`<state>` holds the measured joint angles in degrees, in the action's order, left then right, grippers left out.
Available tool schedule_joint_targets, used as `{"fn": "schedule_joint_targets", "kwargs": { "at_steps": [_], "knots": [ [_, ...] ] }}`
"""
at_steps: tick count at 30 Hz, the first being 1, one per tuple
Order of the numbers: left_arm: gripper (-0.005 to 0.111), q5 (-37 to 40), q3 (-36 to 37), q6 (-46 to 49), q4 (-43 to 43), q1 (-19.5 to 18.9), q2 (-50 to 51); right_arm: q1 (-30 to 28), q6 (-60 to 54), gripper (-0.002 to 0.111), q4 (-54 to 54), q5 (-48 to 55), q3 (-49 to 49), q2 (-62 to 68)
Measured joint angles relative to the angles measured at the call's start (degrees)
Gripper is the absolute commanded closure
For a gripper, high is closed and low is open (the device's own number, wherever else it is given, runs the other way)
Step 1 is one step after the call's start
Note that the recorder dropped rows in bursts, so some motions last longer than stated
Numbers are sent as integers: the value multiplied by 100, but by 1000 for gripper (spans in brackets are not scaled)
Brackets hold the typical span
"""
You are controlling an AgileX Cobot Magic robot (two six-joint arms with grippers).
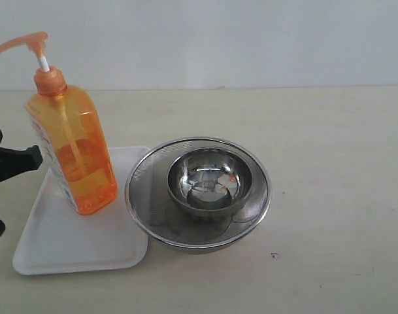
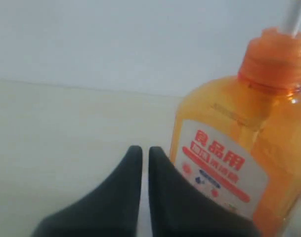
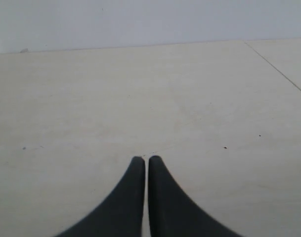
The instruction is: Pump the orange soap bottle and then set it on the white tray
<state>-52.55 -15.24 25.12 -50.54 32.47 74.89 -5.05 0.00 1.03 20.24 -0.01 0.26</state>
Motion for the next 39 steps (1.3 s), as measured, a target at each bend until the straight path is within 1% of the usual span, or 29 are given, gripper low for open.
{"fn": "schedule_joint_targets", "kwargs": {
  "at_steps": [1,4,10,15,21,27,28,32,39],
  "knots": [
    [102,-104,0,-313,309,0,159,0,0,108,0,0,0,0],
    [102,-282,-27,-646,680,0,409,0,0,108,0,0,0,0],
    [102,-592,-213,-705,789,0,824,0,0,108,0,0,0,0],
    [102,-658,-518,-811,1030,0,1205,0,0,108,0,0,0,0],
    [102,-694,-654,-815,1080,-14,1263,0,0,108,0,0,0,0],
    [102,-702,-654,-825,1130,-339,1263,0,0,108,0,0,0,0],
    [102,-702,-654,-864,1201,-448,1263,0,0,108,0,0,0,0],
    [102,-702,-681,-1103,1559,-689,1263,0,0,108,0,0,0,0],
    [102,-429,-912,-1309,2032,-912,1277,0,0,108,0,0,0,0]
  ]
}}
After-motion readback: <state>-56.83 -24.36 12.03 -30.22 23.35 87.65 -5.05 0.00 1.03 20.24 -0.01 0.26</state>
